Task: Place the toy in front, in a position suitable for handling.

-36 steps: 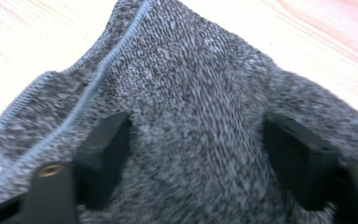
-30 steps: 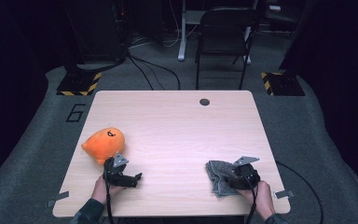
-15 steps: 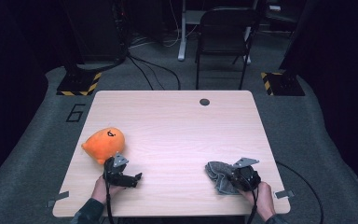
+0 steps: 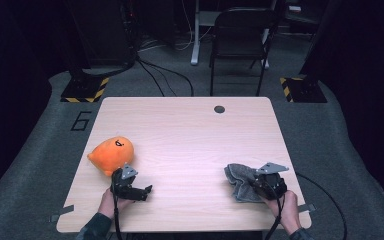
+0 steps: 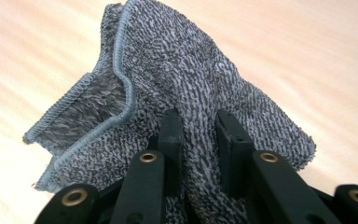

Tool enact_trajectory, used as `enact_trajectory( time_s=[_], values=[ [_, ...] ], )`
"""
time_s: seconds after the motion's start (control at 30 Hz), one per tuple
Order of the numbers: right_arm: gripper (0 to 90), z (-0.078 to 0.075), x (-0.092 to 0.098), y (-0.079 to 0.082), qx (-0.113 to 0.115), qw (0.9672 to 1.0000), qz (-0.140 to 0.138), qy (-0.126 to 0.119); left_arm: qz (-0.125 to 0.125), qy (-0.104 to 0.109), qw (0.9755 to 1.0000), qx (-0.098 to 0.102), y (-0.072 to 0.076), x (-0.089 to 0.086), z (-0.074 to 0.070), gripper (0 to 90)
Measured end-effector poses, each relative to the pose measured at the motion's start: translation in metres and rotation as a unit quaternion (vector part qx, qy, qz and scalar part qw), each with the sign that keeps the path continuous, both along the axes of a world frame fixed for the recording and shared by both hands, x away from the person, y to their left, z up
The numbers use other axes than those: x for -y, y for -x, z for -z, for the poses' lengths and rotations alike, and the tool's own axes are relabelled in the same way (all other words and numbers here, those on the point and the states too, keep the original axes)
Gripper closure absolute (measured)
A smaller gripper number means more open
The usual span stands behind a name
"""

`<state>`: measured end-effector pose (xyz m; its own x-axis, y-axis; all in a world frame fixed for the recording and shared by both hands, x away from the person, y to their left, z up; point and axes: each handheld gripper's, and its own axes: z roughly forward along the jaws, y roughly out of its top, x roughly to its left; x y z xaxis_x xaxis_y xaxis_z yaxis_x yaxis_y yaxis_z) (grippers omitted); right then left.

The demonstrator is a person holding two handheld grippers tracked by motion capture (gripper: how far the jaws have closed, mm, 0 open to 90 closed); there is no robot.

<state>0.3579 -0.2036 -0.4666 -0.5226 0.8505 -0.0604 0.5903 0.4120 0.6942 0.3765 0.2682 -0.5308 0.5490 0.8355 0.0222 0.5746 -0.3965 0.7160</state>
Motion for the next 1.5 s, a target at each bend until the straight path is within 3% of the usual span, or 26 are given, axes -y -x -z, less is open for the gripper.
enact_trajectory(
  time_s=[0.1, 0.33, 0.53, 0.8, 1.03, 1.37, 1.5],
  values=[
    [73.7, -0.016, 0.009, -0.006, 0.023, 0.9996, 0.011, -0.009, 0.0, 0.0, 1.0, 0.0, 0.0, 0.0, 0.0, 0.1],
    [73.5, -0.036, 0.019, -0.02, 0.051, 0.998, 0.035, -0.017, -0.001, 0.0, 1.0, 0.0, 0.0, 0.0, 0.0, 0.2],
    [73.4, -0.041, 0.023, -0.038, 0.056, 0.997, 0.052, -0.016, 0.0, 0.0, 1.0, 0.0, 0.0, 0.0, 0.0, 0.2],
    [73.0, -0.031, 0.027, -0.066, 0.044, 0.9954, 0.084, -0.012, -0.001, 0.001, 1.0, 0.0, 0.0, 0.0, 0.0, 0.2],
    [72.2, -0.018, 0.028, -0.09, 0.032, 0.9931, 0.113, 0.008, 0.0, 0.0, 1.0, 0.0, 0.0, 0.0, 0.0, 0.2],
    [69.5, 0.0, 0.027, -0.111, 0.02, 0.9906, 0.135, 0.009, 0.0, 0.0, 1.0, 0.0, 0.0, 0.0, 0.0, 0.2],
    [63.4, 0.007, 0.027, -0.117, 0.016, 0.9892, 0.145, 0.015, -0.001, 0.0, 1.0, 0.0, 0.0, 0.0, 0.0, 0.2]
  ],
)
